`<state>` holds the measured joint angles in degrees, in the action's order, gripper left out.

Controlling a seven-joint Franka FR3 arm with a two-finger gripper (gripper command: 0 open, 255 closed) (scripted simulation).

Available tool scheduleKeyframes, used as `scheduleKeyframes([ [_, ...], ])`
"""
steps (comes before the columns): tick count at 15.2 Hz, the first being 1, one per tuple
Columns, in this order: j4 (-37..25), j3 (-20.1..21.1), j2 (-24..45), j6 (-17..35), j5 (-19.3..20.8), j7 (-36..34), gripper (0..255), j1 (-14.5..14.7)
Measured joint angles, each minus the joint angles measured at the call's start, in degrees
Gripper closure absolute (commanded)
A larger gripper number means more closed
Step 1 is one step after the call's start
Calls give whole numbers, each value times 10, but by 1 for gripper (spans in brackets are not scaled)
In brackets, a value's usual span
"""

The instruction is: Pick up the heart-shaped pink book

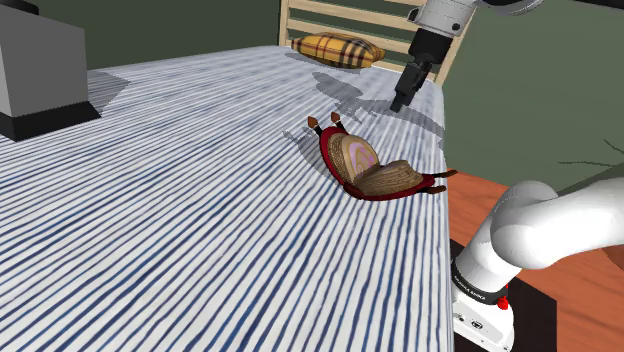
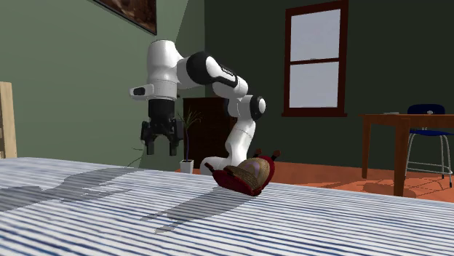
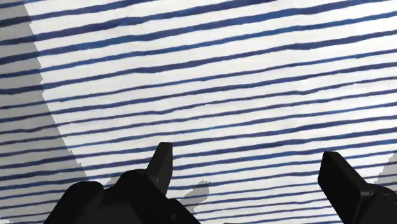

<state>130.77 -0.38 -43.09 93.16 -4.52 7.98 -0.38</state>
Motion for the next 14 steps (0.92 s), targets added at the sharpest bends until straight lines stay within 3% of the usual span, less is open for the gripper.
scheduleKeyframes([
  [3, 23, 5, -37, 3, -16, -27, 0, -5],
  [14, 199, 111, -393, 8, -184, -325, 0, -50],
])
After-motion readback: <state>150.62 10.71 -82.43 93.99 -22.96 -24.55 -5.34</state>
